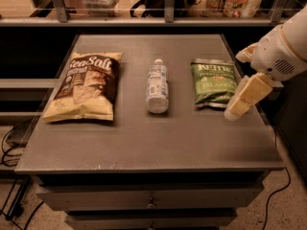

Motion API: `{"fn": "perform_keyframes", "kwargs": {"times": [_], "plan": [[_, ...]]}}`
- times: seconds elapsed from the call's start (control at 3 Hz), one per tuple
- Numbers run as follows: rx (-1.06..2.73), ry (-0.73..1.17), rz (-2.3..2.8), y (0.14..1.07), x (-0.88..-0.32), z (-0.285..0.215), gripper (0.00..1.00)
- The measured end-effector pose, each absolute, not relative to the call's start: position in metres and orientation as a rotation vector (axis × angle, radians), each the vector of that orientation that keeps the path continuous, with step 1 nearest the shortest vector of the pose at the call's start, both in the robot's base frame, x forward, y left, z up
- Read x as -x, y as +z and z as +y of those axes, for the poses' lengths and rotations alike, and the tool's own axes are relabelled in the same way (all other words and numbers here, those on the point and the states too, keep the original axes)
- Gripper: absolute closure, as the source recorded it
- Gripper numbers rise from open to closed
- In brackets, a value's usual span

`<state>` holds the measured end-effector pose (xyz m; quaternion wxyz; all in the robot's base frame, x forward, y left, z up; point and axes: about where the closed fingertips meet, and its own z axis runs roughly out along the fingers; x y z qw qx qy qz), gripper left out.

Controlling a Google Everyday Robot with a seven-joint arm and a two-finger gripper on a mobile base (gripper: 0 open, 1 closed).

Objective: Move green jalapeno chip bag near brown chip bag

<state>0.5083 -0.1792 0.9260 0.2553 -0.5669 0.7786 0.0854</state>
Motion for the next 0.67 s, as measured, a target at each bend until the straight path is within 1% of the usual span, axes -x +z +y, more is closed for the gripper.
{"fn": "perform_keyframes", "kwargs": {"times": [0.67], "plan": [[1.518,0.128,2.162,0.888,-0.558,-0.168,0.0]]}}
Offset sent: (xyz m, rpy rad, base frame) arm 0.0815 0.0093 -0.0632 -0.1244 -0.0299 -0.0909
